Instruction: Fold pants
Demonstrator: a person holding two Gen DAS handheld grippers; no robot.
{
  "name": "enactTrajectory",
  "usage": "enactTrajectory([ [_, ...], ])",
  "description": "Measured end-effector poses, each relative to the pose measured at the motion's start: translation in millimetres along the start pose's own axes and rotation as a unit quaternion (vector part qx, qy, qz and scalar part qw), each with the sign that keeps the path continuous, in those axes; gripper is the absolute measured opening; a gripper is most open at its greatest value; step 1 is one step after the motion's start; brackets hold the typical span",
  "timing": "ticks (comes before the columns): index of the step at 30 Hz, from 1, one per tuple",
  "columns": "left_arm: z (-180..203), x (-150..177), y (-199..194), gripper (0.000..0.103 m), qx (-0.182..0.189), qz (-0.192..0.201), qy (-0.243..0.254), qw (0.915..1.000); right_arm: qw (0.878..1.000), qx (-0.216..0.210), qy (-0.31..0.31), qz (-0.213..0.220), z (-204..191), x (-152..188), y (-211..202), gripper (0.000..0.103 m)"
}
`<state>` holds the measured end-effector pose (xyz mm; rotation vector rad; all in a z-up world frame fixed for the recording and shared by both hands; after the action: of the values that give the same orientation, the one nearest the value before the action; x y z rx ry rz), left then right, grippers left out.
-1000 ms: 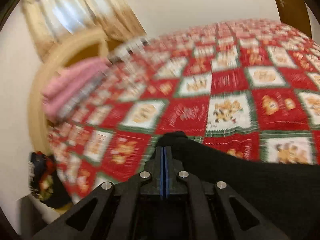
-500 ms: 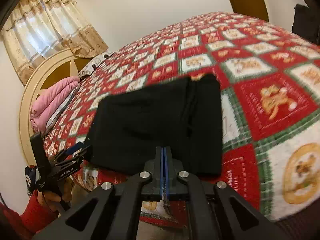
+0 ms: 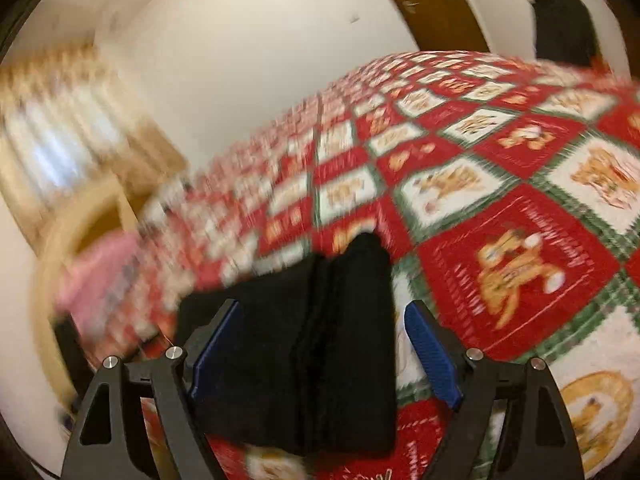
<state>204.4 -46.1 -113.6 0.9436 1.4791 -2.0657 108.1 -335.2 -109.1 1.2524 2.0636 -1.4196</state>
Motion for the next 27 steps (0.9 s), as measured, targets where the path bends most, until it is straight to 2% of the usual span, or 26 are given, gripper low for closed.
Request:
enactTrajectory([
  [2, 3.7, 9.4, 5.9, 0.087, 0.01, -0.017, -0.007, 0.9998, 0.999, 0.023, -0.037, -0.017, -10.0, 16.7, 7.0, 0.084],
  [5, 5.3, 22.3, 10.9, 0.087, 0.016, -0.03, -0.013, 0.9994, 0.997, 0.033, -0.067, -0.024, -23.6, 33.7, 10.8, 0.084],
  [6, 5.9, 24.5, 9.0, 0.087, 0.013, -0.021, -0.011, 0.9996, 0.997, 0.03, -0.063, -0.024, -21.3, 38.3, 9.8, 0.084],
  [10, 11.4, 26.3, 6.0, 0.084, 0.023, -0.029, -0.008, 0.9993, 0.999, 0.003, -0.028, -0.026, -18.4, 40.4, 8.0, 0.084],
  [11, 13.2, 26.0, 6.1, 0.08, 0.035, -0.033, -0.01, 0.9988, 0.999, -0.005, -0.026, -0.029, -20.0, 38.8, 10.6, 0.08],
  [12, 15.1, 25.8, 5.8, 0.071, 0.058, -0.039, -0.017, 0.9974, 0.999, -0.005, -0.028, -0.031, -20.3, 39.3, 9.9, 0.076],
  [13, 15.5, 25.4, 6.0, 0.066, 0.074, -0.045, -0.027, 0.9958, 0.999, 0.0, -0.033, -0.034, -17.5, 38.4, 9.7, 0.066],
  [14, 14.7, 25.0, 5.9, 0.066, 0.086, -0.049, -0.037, 0.9944, 0.999, 0.008, -0.026, -0.038, -9.0, 36.2, 10.0, 0.06],
  [17, 10.8, 24.3, 6.5, 0.063, 0.113, -0.052, -0.067, 0.99, 0.999, -0.021, 0.024, -0.035, 5.5, 32.5, 10.0, 0.06],
  [20, 10.7, 24.5, 7.2, 0.041, 0.114, -0.053, -0.074, 0.9894, 0.999, 0.018, -0.026, -0.04, -6.0, 37.0, 15.2, 0.059],
  [21, 12.2, 25.1, 6.5, 0.022, 0.124, -0.056, -0.077, 0.9877, 0.998, 0.03, -0.041, -0.04, -9.1, 38.3, 16.1, 0.058],
  [23, 12.6, 26.1, 6.0, 0.018, 0.13, -0.057, -0.087, 0.986, 0.996, 0.05, -0.065, -0.038, -13.0, 39.0, 16.6, 0.052],
  [27, 16.5, 27.1, 2.8, 0.013, 0.111, -0.043, -0.072, 0.9903, 0.994, 0.049, -0.082, -0.045, -18.1, 38.0, 14.6, 0.037],
])
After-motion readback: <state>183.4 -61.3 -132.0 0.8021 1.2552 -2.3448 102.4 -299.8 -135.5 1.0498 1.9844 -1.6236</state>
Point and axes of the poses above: each gripper's, at about its wrist camera, not at the fingertips, and y roughly the way its jaws point, z to its right, x to its underside, the point moved 6 cm from there along y, roughly the way its jaws point, and after that the axes turned 2 degrees about -x, right-handed, at the moved point
